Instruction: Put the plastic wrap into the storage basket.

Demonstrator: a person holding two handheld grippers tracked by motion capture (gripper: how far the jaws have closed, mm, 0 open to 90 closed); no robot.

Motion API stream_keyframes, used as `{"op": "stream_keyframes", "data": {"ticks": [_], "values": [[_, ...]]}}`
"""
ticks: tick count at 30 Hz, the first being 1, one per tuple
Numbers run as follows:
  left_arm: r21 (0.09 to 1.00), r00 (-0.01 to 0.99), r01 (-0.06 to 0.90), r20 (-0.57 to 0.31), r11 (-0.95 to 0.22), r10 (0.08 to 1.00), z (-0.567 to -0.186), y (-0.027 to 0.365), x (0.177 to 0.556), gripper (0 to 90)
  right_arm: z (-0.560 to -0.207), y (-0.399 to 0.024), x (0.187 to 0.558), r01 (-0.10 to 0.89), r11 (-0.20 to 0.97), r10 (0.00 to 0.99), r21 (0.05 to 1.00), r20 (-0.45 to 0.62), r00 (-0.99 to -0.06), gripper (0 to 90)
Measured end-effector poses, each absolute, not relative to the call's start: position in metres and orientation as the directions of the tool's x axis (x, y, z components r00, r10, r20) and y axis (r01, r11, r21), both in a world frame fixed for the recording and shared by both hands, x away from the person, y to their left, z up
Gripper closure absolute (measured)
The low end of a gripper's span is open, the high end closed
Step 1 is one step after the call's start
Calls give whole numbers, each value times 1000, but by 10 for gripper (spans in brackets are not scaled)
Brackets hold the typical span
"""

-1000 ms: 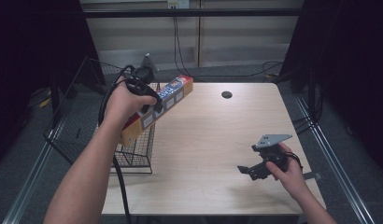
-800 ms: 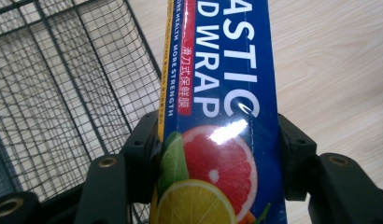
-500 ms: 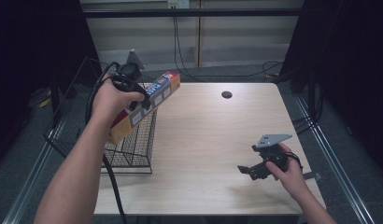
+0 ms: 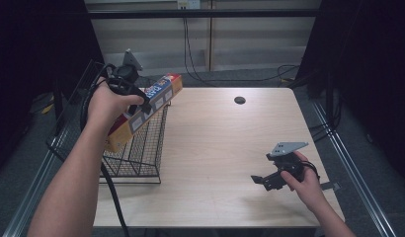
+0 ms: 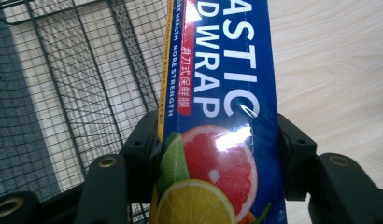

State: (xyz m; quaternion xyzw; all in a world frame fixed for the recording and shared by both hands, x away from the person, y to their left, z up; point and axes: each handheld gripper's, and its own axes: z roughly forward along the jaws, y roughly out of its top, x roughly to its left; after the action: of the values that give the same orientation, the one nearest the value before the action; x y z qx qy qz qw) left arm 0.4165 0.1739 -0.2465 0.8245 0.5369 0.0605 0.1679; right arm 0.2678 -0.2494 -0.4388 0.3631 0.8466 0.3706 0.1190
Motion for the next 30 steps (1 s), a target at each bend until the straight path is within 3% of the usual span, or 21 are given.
{"op": "stream_keyframes", "data": {"ticks": [30], "values": [[372,313,890,-75,-264,947,-230,210,412,441,-439,-250,268,531,460,706,711,69,-705,16]]}}
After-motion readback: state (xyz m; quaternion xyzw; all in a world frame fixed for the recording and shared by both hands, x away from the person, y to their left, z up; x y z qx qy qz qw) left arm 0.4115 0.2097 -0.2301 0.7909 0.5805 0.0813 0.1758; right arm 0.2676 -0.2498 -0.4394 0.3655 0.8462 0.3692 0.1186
